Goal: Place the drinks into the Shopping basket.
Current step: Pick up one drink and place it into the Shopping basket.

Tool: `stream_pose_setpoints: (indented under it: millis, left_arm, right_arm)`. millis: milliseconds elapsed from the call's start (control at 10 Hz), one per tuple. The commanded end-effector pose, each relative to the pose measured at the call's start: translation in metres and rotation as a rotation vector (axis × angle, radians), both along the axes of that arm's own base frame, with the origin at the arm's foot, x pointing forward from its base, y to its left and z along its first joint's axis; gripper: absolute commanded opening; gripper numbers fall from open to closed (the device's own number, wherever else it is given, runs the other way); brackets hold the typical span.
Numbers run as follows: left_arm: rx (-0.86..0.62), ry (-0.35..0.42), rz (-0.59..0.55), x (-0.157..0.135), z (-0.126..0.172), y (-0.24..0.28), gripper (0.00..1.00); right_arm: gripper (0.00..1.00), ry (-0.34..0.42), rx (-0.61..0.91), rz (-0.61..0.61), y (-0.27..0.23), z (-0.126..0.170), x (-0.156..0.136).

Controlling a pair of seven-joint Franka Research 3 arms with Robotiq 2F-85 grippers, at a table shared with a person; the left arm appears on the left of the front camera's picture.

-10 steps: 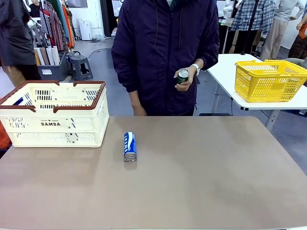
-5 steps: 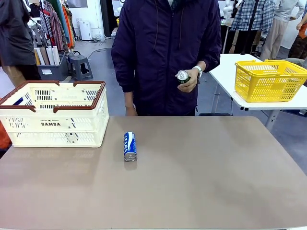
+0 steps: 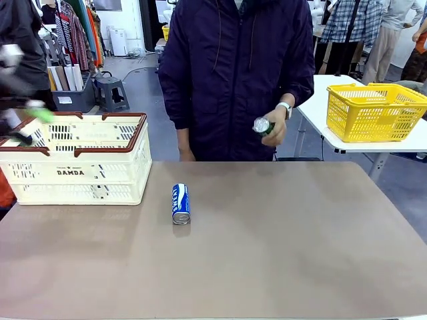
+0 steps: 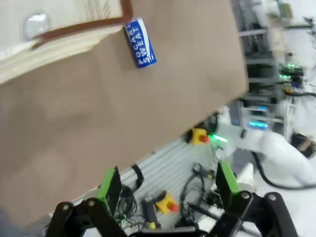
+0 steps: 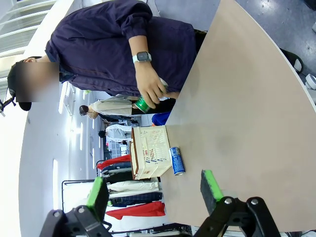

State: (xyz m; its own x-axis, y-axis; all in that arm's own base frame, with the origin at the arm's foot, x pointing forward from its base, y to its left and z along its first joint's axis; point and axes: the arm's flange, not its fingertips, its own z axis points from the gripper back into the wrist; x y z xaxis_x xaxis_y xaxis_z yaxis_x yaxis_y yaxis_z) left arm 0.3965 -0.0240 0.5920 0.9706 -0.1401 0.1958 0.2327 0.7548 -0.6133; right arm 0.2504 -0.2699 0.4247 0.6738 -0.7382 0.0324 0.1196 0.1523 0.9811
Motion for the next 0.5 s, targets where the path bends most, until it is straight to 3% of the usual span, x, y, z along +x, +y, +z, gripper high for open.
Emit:
stream_pose_setpoints:
  millis: [0,200,300,400]
  left_arm:
    - [0.242,-0.024,0.128,0.035,-0.048,-0.077,1.0]
    - [0.388,-0.084,0.088,0.039,-0.09,-0.148,1.0]
    - [0.333,-0.048,-0.036,0.029,-0.103,-0.167,1.0]
    - [0.136,0.072,-0.227,0.022,-0.091,-0.151,1.0]
  right_arm:
    - [1.0,-0.007,-0.01,0.01,-0.001,0.001,-0.002]
    - [1.0,-0.007,-0.01,0.01,-0.001,0.001,-0.002]
    - [1.0,-0.007,-0.01,0.01,-0.001,0.001,-0.002]
    - [1.0,-0.007,-0.01,0.01,-0.001,0.001,-0.002]
